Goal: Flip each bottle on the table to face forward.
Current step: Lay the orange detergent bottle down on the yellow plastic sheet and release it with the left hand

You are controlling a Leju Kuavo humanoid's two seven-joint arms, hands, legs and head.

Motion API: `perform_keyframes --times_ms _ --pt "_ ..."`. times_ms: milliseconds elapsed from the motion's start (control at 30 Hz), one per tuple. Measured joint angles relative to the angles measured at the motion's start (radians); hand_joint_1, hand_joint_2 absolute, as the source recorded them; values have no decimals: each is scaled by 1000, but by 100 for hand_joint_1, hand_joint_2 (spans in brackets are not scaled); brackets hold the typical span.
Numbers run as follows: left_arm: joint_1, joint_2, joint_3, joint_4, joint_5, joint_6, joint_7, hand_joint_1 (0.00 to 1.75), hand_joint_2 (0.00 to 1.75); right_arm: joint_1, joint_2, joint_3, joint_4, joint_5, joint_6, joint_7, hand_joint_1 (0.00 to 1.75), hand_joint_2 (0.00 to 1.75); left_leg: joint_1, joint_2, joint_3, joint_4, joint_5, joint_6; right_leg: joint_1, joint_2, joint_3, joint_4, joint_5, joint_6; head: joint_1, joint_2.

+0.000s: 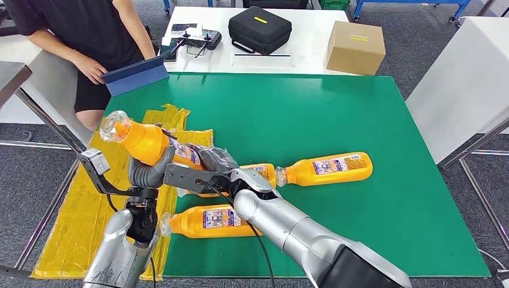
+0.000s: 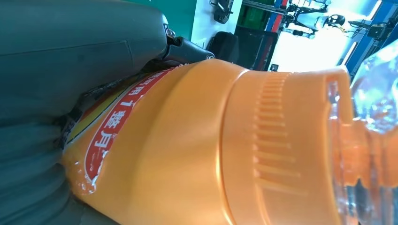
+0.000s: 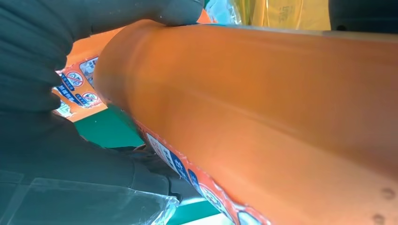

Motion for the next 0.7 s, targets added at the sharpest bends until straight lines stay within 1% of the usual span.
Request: perform_keyframes --times_ms 300,333,367,433,467,500,600,700 --pt "19 2 10 -37 -5 0 10 175 175 1 2 9 -9 -12 0 4 175 175 0 0 0 0 0 0 0 0 0 0 0 0 0 0" --pt "20 2 11 -39 -5 0 11 175 175 1 3 9 -10 -12 0 4 171 175 0 0 0 0 0 0 0 0 0 0 0 0 0 0" --pt "21 2 12 -41 -6 0 11 175 175 0 3 9 -10 -12 0 4 127 175 0 0 0 0 0 0 0 0 0 0 0 0 0 0" --pt "22 2 12 -44 -6 0 12 175 175 0 3 10 -10 -12 -1 4 40 87 0 0 0 0 0 0 0 0 0 0 0 0 0 0" --pt "23 2 12 -47 -6 0 12 175 175 0 3 10 -10 -12 -4 4 0 44 0 0 0 0 0 0 0 0 0 0 0 0 0 0" --pt "23 2 13 -50 -7 1 12 175 175 1 3 10 -10 -11 -11 2 0 0 0 0 0 0 0 0 0 0 0 0 0 0 0 0" --pt "29 2 15 -71 -9 2 13 175 175 4 3 -4 -14 13 -49 -11 0 0 0 0 0 0 0 0 0 0 0 0 0 0 0 0" --pt "44 2 18 -103 -10 -1 13 175 175 17 -13 -72 -59 82 -68 -18 0 0 0 0 0 0 0 0 0 0 -1 0 0 0 0 0"
